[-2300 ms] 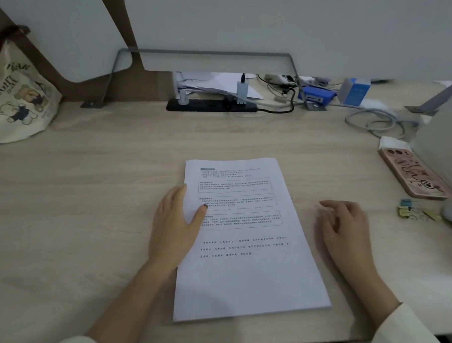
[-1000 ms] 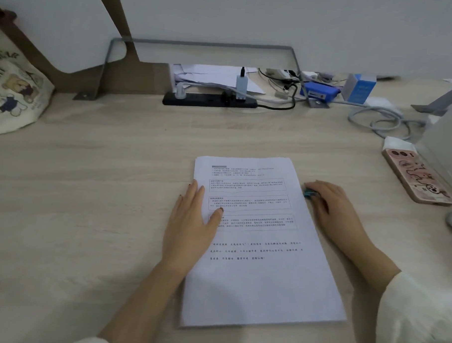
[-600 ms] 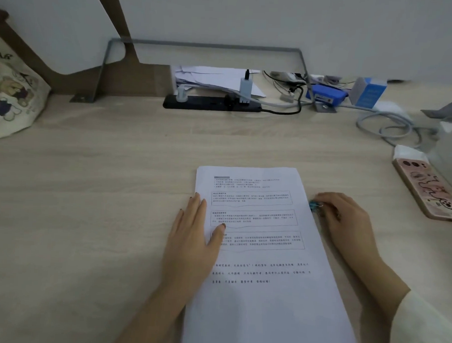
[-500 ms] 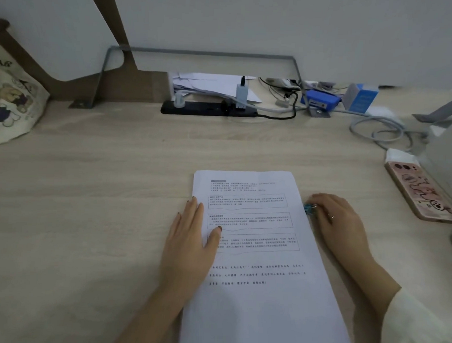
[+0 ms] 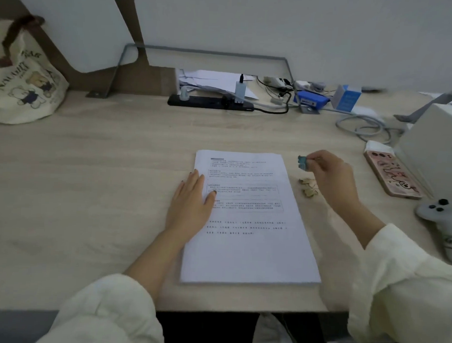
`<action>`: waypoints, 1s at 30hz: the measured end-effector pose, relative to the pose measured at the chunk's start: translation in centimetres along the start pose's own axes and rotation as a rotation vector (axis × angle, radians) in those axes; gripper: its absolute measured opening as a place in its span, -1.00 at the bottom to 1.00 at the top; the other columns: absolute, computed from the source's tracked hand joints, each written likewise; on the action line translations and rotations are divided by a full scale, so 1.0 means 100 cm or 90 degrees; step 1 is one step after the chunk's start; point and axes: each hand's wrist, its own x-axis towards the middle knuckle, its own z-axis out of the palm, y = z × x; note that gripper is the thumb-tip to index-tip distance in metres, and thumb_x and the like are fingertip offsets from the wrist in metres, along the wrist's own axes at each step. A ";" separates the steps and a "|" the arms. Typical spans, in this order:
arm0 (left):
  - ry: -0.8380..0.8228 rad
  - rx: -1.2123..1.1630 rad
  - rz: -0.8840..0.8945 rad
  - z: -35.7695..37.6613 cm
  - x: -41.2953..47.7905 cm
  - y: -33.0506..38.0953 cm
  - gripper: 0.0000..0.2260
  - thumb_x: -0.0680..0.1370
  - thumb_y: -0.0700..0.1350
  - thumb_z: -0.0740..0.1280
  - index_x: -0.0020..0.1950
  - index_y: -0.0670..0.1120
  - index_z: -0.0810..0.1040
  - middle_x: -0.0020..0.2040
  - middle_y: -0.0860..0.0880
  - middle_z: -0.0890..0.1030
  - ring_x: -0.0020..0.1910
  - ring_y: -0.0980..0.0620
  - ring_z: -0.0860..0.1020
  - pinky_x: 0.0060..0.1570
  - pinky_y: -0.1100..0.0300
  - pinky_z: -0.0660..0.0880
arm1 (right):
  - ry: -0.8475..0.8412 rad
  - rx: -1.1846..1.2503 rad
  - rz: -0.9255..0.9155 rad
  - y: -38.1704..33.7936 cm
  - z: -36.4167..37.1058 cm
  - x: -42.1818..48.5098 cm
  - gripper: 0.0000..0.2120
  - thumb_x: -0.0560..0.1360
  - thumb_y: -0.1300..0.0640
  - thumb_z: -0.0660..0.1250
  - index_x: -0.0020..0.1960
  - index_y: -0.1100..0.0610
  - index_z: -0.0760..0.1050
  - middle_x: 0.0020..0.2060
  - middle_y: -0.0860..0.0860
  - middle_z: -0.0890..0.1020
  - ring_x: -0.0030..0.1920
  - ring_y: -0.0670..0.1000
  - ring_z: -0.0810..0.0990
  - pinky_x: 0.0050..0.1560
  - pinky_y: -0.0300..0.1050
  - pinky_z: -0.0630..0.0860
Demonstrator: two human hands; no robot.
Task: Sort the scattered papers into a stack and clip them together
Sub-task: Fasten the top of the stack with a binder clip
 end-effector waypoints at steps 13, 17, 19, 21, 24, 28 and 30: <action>-0.087 -0.395 0.125 -0.068 -0.002 0.078 -0.84 0.55 -0.19 0.25 -0.21 -0.03 0.50 -0.35 0.06 0.60 -0.40 0.20 0.56 -0.30 0.33 0.48 | -0.390 0.389 0.033 -0.087 0.000 -0.008 -0.93 0.52 0.24 0.27 -0.11 0.20 0.52 -0.33 0.04 0.61 -0.40 -0.12 0.57 -0.29 -0.33 0.55; -0.051 -0.396 0.101 -0.069 0.015 0.066 -0.90 0.55 -0.15 0.26 -0.17 -0.04 0.48 -0.32 0.07 0.58 -0.37 0.18 0.57 -0.26 0.22 0.52 | -0.411 0.404 0.060 -0.084 0.021 0.012 -0.90 0.52 0.23 0.27 -0.13 0.20 0.53 -0.34 0.02 0.63 -0.35 -0.11 0.59 -0.26 -0.32 0.55; -0.058 -0.389 0.077 -0.067 0.024 0.057 -0.96 0.54 -0.07 0.28 -0.06 -0.01 0.46 -0.22 0.07 0.59 -0.29 0.15 0.60 -0.17 0.12 0.55 | -0.429 0.378 0.069 -0.083 0.031 0.023 -0.90 0.52 0.23 0.27 -0.13 0.20 0.54 -0.34 0.02 0.63 -0.36 -0.11 0.58 -0.26 -0.33 0.55; -0.095 -0.425 0.038 -0.067 0.032 0.048 -0.87 0.53 -0.01 0.28 0.06 0.02 0.46 -0.08 0.04 0.60 -0.17 0.13 0.62 -0.09 0.09 0.56 | -0.472 0.333 0.085 -0.082 0.040 0.032 -0.89 0.51 0.23 0.27 -0.12 0.21 0.56 -0.31 0.03 0.62 -0.33 -0.11 0.58 -0.23 -0.33 0.56; -0.046 -0.348 0.014 -0.064 0.043 0.030 -0.80 0.55 -0.02 0.26 0.16 0.03 0.48 0.10 0.09 0.57 0.03 0.23 0.54 0.08 0.29 0.47 | -0.459 0.247 0.134 -0.072 0.054 0.041 -0.87 0.53 0.18 0.27 -0.12 0.18 0.58 -0.15 0.04 0.67 -0.12 -0.04 0.62 0.00 -0.24 0.56; 0.041 -0.330 -0.090 -0.057 0.048 0.005 -0.64 0.59 -0.15 0.19 0.39 -0.04 0.33 0.39 0.07 0.37 0.24 0.27 0.32 0.15 0.43 0.22 | -0.271 0.152 0.180 -0.052 0.056 0.046 -0.83 0.55 0.14 0.23 -0.13 0.14 0.56 -0.13 0.04 0.63 -0.08 0.05 0.55 -0.01 -0.09 0.43; 0.002 -0.416 -0.142 -0.053 0.043 -0.001 -0.58 0.60 -0.18 0.17 0.46 -0.05 0.23 0.46 0.05 0.28 0.30 0.22 0.28 0.14 0.44 0.19 | -0.214 0.121 0.202 -0.042 0.051 0.043 -0.81 0.56 0.13 0.21 -0.06 0.18 0.56 -0.14 0.05 0.60 -0.16 0.03 0.51 -0.15 -0.13 0.37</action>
